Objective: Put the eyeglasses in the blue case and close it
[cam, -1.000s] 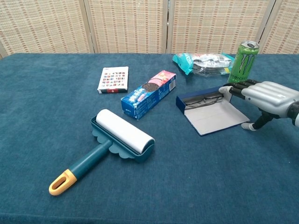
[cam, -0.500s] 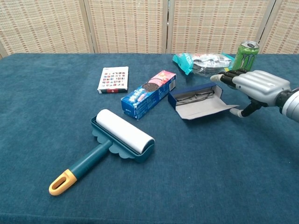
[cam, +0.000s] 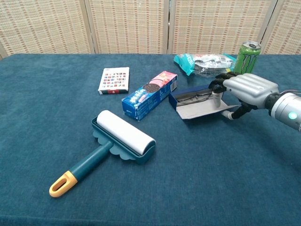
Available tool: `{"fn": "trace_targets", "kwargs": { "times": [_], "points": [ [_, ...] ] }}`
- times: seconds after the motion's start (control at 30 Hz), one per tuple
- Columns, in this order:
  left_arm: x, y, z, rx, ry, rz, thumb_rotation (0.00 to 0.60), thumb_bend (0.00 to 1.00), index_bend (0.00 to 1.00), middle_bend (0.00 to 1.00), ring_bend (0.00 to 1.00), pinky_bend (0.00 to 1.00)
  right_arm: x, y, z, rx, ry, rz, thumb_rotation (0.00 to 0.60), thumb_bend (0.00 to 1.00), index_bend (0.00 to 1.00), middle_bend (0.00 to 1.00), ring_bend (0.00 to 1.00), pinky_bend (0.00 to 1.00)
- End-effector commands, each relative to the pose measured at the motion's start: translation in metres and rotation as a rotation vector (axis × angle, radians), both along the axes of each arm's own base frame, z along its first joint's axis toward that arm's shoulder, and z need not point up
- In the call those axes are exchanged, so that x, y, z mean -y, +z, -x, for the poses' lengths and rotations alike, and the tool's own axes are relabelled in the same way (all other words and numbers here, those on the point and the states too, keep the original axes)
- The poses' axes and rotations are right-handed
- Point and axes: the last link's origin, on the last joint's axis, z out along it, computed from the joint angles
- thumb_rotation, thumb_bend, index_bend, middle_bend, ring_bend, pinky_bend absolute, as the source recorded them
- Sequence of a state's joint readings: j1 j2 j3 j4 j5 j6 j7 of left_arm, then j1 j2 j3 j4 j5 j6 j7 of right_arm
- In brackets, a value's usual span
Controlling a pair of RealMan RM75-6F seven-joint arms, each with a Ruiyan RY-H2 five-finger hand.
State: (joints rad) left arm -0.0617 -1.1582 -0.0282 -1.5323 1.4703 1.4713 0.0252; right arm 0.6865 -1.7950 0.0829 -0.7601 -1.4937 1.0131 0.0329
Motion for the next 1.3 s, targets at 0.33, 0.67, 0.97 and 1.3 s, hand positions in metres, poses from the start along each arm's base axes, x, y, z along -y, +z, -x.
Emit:
{"fn": "trace_targets", "kwargs": {
  "times": [0.33, 0.67, 0.97, 1.3],
  "points": [
    [-0.002, -0.002, 0.0, -0.002, 0.001, 0.006, 0.6, 0.38, 0.0, 0.0, 0.0, 0.0, 0.002, 0.001, -0.003, 0.044, 0.018, 0.019, 0.6, 0.38, 0.53, 0.21, 0.0, 0.0],
    [-0.001, -0.002, 0.002, -0.001, 0.007, 0.006, 0.6, 0.38, 0.0, 0.0, 0.0, 0.0, 0.001, 0.001, -0.003, 0.054, 0.036, 0.023, 0.6, 0.4, 0.61, 0.26, 0.02, 0.0],
    [0.001, -0.001, 0.002, 0.006, 0.001, 0.005, 0.6, 0.38, 0.0, 0.0, 0.0, 0.0, -0.037, 0.02, 0.012, 0.067, 0.076, 0.012, 0.6, 0.41, 0.63, 0.28, 0.03, 0.0],
    [0.003, 0.0, -0.002, 0.019, -0.023, 0.003, 0.6, 0.38, 0.0, 0.0, 0.0, 0.0, -0.096, 0.052, 0.032, 0.063, 0.045, 0.002, 0.6, 0.41, 0.63, 0.28, 0.04, 0.0]
  ]
}}
